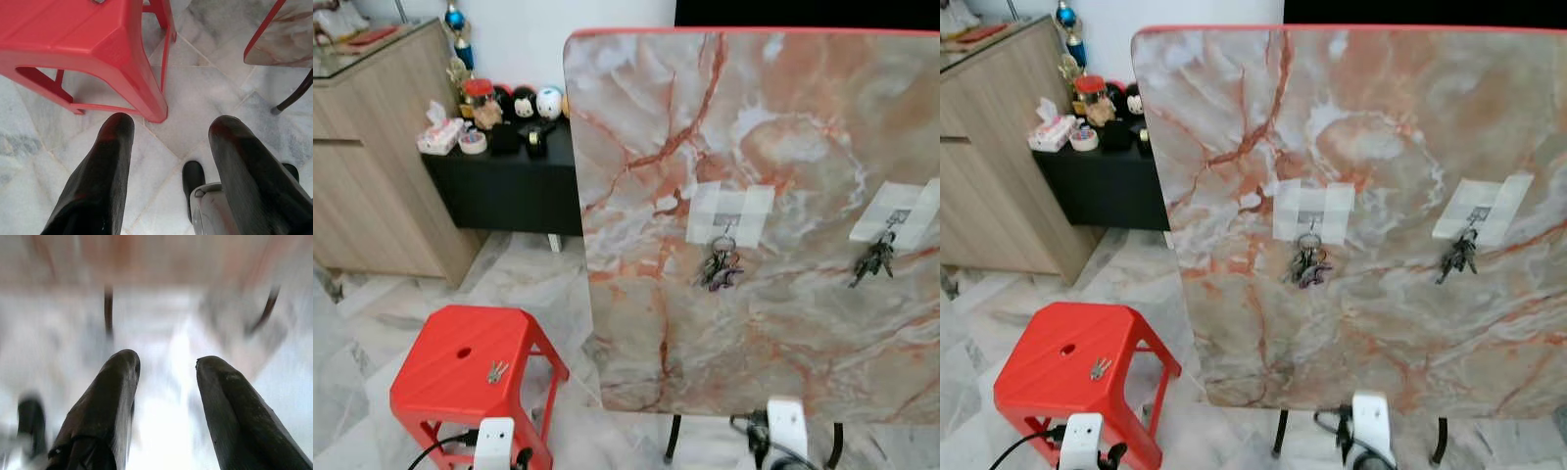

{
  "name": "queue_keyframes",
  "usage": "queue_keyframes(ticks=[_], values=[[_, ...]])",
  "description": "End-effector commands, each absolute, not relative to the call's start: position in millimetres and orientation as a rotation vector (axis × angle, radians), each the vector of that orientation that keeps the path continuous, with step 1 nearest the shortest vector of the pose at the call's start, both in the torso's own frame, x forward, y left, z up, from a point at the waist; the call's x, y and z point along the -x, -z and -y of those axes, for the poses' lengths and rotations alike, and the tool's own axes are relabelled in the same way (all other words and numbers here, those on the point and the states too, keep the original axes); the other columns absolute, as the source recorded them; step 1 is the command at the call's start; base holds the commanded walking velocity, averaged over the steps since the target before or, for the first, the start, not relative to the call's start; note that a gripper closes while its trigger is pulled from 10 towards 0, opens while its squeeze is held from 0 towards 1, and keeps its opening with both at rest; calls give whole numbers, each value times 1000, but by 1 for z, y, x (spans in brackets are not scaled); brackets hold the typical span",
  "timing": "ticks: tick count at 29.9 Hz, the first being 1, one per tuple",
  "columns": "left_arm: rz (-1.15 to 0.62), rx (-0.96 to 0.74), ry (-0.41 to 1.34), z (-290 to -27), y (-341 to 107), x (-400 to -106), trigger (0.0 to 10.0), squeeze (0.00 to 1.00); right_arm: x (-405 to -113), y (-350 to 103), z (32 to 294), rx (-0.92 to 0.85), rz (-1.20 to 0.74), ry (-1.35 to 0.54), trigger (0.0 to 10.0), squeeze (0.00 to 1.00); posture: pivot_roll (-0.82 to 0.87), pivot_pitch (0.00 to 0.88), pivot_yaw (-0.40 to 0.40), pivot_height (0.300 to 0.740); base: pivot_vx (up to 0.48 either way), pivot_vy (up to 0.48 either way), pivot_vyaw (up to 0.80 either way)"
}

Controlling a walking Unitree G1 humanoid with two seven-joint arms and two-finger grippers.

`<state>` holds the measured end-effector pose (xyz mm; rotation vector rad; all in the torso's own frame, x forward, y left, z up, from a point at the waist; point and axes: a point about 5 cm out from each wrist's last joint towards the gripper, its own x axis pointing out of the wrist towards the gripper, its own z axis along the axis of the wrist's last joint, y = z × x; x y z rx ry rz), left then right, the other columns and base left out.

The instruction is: Hang keys on a hook

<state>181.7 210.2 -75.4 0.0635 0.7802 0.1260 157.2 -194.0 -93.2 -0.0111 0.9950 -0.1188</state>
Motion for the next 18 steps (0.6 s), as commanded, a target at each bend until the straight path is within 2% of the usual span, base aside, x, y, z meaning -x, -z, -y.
queue_keyframes(ticks=[1, 6, 18], values=[[-802, -77, -115, -212, 76, -180, 10000, 0, -147, 98, 197, 28, -1048, 131, 10000, 0, -1, 0, 7, 740, 0, 0, 0], [-810, -86, -116, -214, 77, -178, 10000, 0, -139, 101, 201, -24, -1072, 205, 10000, 0, 11, 0, 6, 740, 0, 0, 0], [-833, -74, -128, -217, 78, -176, 10000, 0, -155, 95, 199, 36, -1043, 108, 10000, 0, 4, 0, 10, 740, 0, 0, 0]])
